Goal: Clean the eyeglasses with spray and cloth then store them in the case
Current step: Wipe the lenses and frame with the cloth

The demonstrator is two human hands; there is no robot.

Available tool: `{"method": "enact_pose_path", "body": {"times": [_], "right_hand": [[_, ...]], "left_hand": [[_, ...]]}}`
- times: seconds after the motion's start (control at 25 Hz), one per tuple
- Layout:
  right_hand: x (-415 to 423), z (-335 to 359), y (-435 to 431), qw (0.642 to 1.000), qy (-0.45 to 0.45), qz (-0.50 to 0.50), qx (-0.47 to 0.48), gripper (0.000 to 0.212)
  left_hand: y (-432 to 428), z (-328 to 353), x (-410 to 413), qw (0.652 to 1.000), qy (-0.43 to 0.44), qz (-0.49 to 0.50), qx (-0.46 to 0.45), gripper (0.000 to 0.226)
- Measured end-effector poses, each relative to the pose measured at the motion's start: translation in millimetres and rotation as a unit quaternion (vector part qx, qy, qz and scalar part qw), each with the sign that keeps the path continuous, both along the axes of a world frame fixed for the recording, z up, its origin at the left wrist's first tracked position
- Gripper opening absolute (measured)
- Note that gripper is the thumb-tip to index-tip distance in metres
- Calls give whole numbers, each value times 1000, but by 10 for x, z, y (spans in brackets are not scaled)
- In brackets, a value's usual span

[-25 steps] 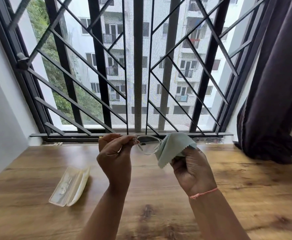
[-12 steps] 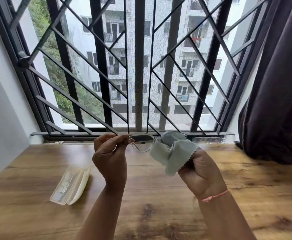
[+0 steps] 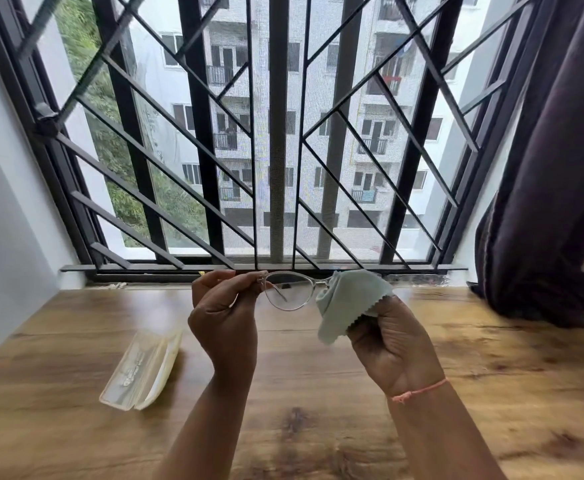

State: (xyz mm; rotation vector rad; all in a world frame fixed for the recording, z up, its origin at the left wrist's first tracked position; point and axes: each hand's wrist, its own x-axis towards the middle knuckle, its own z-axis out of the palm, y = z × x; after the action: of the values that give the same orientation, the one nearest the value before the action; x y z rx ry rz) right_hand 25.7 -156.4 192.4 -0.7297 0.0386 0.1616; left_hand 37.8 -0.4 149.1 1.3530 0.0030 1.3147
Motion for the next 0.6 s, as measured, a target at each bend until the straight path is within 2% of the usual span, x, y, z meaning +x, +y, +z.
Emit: {"method": "enact_pose_path", "body": {"times": [0.16, 0.24, 0.36, 0.44, 0.6], "right_hand": [[8, 5, -4, 996, 51, -60, 40, 17], [17, -6, -21, 995, 60, -55, 50, 16], [-4, 29, -42, 998, 42, -18, 53, 8], [-16, 56, -64, 998, 12, 16, 57, 22], [-19, 65, -100, 998, -18, 40, 41, 28]], "left_hand": [[-6, 0, -1, 1000, -2, -8, -4, 40], [2, 1, -1, 1000, -3, -5, -8, 35], [35, -9, 13, 1000, 7, 2, -26, 39], [43, -2, 10, 999, 7, 9, -32, 50], [42, -13, 15, 999, 1, 12, -32, 57]]}}
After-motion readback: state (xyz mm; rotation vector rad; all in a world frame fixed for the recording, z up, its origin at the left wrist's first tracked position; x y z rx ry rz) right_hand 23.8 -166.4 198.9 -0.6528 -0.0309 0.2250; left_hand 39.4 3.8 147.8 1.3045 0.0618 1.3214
